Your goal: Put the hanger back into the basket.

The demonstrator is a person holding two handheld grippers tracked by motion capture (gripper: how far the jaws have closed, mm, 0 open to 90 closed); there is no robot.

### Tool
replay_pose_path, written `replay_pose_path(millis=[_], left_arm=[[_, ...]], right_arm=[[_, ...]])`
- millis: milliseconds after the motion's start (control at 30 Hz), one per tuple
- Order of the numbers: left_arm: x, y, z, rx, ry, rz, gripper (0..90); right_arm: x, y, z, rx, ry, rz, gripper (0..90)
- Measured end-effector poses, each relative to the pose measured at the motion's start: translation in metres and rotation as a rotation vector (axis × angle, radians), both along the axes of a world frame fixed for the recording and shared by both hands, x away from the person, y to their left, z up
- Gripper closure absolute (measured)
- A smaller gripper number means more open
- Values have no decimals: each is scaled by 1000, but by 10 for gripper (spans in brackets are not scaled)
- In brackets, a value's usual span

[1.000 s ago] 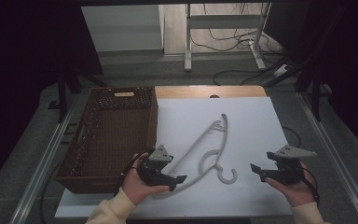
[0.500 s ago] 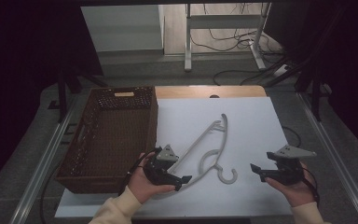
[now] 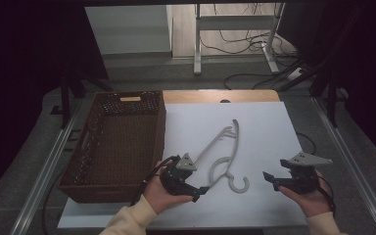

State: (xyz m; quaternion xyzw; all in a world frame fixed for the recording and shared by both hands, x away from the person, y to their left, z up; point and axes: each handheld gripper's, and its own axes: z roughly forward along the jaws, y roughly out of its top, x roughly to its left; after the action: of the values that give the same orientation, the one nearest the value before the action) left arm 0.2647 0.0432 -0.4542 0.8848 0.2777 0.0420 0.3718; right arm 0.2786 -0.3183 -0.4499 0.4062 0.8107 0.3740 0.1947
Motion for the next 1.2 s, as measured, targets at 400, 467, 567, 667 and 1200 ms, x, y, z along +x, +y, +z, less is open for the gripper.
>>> replay_pose_path(millis=[400,467,567,667,1200], left_arm=[[11,-18,-11,32,38,-9,192],[13,-21,-14,37,46,-9,193],[16,-24,-17,48,57,-12,200],[18,-27,-21,49,71,-19,211],[29,-36,-41,71,147,-25,239]], right_arm=[[0,0,-1,-5,1,1,213],[0,0,-1,-5,1,1,213],[0,0,-1,-5,1,2,213],[0,0,-1,-6,2,2,213],[1,0,-1,-12,5,3,213]])
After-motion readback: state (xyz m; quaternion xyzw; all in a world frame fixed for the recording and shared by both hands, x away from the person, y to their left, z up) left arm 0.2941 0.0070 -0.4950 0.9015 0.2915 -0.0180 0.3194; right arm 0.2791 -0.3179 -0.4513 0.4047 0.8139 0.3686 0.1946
